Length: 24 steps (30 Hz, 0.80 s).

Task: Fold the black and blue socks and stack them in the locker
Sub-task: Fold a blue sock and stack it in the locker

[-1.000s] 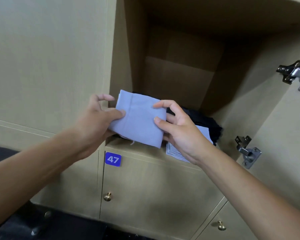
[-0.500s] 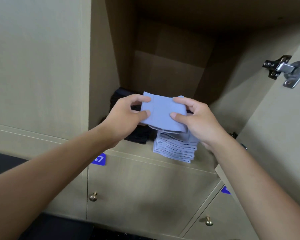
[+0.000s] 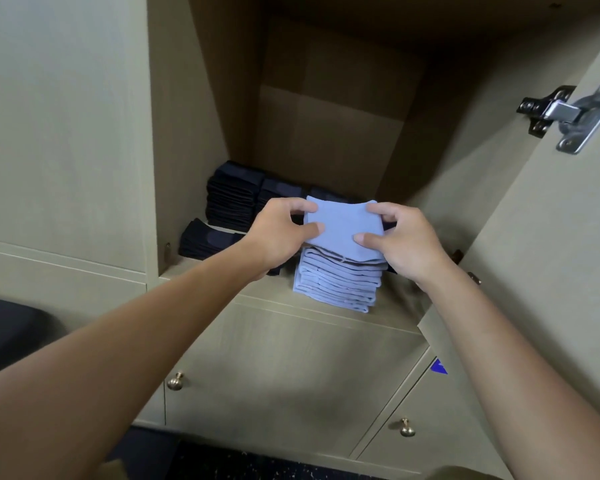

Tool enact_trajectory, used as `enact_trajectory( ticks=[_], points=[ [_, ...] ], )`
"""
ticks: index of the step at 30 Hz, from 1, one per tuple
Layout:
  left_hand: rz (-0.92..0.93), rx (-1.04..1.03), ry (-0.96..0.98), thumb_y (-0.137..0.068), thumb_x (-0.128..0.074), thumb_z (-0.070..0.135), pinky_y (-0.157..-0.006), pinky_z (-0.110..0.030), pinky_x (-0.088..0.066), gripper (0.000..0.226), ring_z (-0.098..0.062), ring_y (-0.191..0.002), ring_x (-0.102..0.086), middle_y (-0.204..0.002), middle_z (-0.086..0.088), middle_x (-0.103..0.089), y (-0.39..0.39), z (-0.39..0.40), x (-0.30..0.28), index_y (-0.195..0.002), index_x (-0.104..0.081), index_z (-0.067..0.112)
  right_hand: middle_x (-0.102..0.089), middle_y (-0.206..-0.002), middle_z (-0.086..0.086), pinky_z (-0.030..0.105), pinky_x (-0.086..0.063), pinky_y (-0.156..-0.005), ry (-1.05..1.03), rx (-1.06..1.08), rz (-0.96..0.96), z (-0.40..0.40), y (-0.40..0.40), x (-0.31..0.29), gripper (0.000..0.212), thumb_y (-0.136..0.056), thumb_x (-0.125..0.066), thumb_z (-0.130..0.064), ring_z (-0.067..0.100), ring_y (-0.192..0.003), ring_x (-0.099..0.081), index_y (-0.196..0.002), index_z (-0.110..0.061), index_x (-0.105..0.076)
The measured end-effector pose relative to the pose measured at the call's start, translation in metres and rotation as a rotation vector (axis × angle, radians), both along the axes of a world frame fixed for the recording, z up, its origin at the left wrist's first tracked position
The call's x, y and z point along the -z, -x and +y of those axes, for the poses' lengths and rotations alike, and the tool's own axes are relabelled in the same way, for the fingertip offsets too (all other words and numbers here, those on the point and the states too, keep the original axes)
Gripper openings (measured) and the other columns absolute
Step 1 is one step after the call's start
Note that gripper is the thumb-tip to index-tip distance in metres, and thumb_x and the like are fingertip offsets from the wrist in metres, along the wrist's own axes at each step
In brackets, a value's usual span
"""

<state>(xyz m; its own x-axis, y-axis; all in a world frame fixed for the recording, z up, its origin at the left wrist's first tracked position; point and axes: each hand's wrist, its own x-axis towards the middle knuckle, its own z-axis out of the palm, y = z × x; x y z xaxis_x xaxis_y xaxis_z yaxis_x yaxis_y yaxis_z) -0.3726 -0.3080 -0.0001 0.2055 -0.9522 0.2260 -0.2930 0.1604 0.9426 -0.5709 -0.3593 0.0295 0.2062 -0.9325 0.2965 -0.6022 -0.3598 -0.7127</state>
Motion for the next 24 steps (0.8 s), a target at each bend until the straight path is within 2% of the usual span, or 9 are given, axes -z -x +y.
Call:
enact_trajectory(
  ticks=[7,12,15,17,19,21,24],
  points=[
    [-0.038,-0.007,-0.027,-0.088,-0.079,0.028,-0.109,-0.042,-0.049,0.045,-0.022,-0.117,-0.065,-0.125,-0.001,-0.069,0.003,-0.008,0.004,-0.13,-0.066,0.018,-0.064,-0.133,0.003,0.043,-0.049,-0.106,-0.006,0.05,0.071,-0.011,0.002,0.008,0.064,-0.084,-0.082,-0.019,0.026,-0.118,-0.062,-0.142,-0.015,-0.056],
    [-0.166,-0.029,-0.038,-0.088,-0.079,0.03,-0.109,-0.033,-0.046,0.04,-0.018,-0.119,-0.063,-0.125,0.0,-0.07,0.001,-0.007,0.007,-0.126,-0.07,0.018,-0.055,-0.144,0.003,0.042,-0.044,-0.11,-0.034,0.045,0.196,-0.015,0.003,0.01,0.061,-0.092,-0.074,-0.025,0.027,-0.13,-0.054,-0.147,-0.016,-0.051],
    [-0.253,-0.047,-0.028,-0.09,-0.076,0.031,-0.095,-0.023,-0.044,0.038,-0.015,-0.116,-0.062,-0.128,0.004,-0.067,0.001,-0.004,0.008,-0.126,-0.07,0.019,-0.046,-0.154,0.002,0.041,-0.035,-0.117,-0.068,0.016,0.299,-0.014,0.003,0.015,0.053,-0.098,-0.065,-0.032,0.026,-0.141,-0.041,-0.147,-0.017,-0.051],
    [-0.275,-0.053,-0.014,-0.091,-0.075,0.031,-0.084,-0.018,-0.043,0.036,-0.012,-0.107,-0.063,-0.121,0.004,-0.068,0.001,-0.002,0.007,-0.125,-0.07,0.019,-0.043,-0.155,0.004,0.043,-0.032,-0.118,-0.083,0.013,0.322,-0.012,0.002,0.016,0.052,-0.1,-0.061,-0.037,0.027,-0.144,-0.035,-0.147,-0.02,-0.05],
    [-0.287,-0.051,-0.001,-0.092,-0.074,0.031,-0.065,-0.01,-0.043,0.033,-0.007,-0.086,-0.062,-0.106,0.004,-0.068,0.001,0.002,0.005,-0.123,-0.07,0.02,-0.041,-0.156,0.006,0.042,-0.029,-0.119,-0.091,0.01,0.353,-0.01,0.001,0.017,0.051,-0.102,-0.057,-0.038,0.027,-0.146,-0.028,-0.149,-0.021,-0.047],
    [-0.292,-0.049,0.014,-0.093,-0.072,0.031,-0.047,-0.008,-0.04,0.029,-0.005,-0.067,-0.058,-0.092,0.009,-0.064,0.0,0.006,0.003,-0.12,-0.07,0.022,-0.038,-0.156,0.006,0.042,-0.026,-0.118,-0.075,0.015,0.386,-0.007,0.0,0.017,0.05,-0.103,-0.054,-0.038,0.027,-0.147,-0.023,-0.15,-0.021,-0.046],
    [-0.295,-0.044,0.038,-0.095,-0.07,0.029,-0.045,-0.008,-0.04,0.022,0.007,-0.054,-0.059,-0.081,0.015,-0.06,-0.006,0.013,0.003,-0.116,-0.071,0.021,-0.042,-0.151,0.006,0.044,-0.034,-0.116,-0.033,0.047,0.342,-0.007,0.0,0.017,0.045,-0.101,-0.057,-0.04,0.029,-0.143,-0.032,-0.141,-0.021,-0.055]
  ],
)
